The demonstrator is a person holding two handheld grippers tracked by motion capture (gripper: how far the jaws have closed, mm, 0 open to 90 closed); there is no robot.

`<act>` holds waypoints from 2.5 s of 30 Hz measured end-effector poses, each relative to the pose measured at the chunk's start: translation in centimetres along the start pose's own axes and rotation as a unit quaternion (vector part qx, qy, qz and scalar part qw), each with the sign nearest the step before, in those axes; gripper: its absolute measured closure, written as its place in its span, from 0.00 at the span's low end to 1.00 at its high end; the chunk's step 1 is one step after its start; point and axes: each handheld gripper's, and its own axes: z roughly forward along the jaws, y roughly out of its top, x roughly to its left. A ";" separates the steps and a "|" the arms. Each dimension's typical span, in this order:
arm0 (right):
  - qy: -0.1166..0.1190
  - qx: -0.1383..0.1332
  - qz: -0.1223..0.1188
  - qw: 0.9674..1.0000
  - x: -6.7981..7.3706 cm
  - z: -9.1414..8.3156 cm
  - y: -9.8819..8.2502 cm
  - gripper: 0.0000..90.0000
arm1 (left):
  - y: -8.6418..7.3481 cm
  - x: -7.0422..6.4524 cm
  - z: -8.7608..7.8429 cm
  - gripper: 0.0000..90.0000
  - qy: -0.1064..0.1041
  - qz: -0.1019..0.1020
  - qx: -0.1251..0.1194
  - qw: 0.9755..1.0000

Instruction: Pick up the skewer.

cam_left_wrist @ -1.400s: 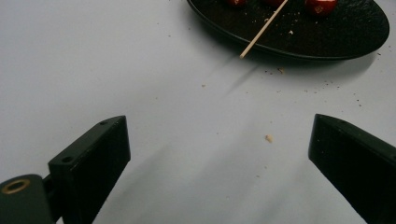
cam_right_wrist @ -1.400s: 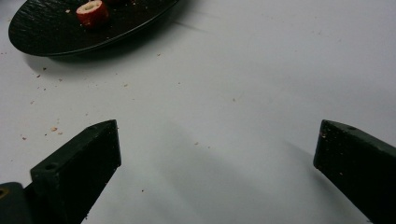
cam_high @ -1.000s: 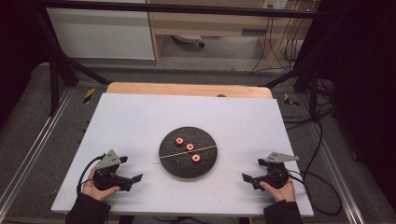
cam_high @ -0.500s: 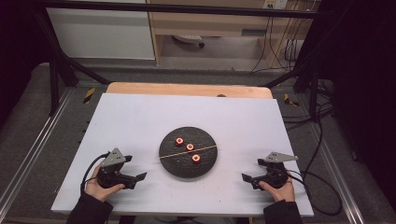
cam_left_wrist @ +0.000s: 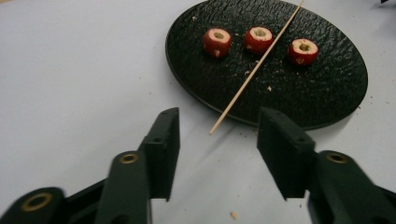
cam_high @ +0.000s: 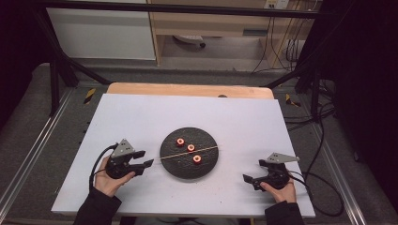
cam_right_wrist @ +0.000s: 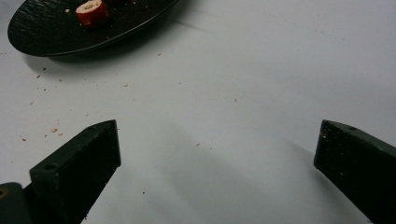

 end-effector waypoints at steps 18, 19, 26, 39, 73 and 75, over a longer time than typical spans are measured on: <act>-0.001 0.002 0.003 1.000 0.0 0.0 0.0 0.01 | 2.8 -1.0 5.0 0.98 0.003 -0.021 0.021 1.000; -0.001 0.002 0.002 1.000 0.0 0.0 0.0 0.01 | 2.8 -0.9 5.3 1.00 0.003 -0.022 0.024 0.999; 0.000 0.001 0.002 1.000 0.0 0.0 0.0 0.02 | 2.4 -0.8 6.6 1.00 0.001 -0.014 0.038 0.999; 0.000 0.003 0.000 1.000 0.0 0.0 0.0 0.02 | 1.9 -1.2 7.0 1.00 -0.019 -0.006 0.055 0.998; 0.001 0.003 0.001 1.000 -0.1 0.1 0.0 0.01 | 3.6 -4.5 7.4 0.77 -0.073 0.065 0.080 0.992; 0.001 0.003 0.001 1.000 -0.1 0.1 0.0 0.01 | 3.6 -4.6 7.6 0.80 -0.072 0.070 0.083 0.992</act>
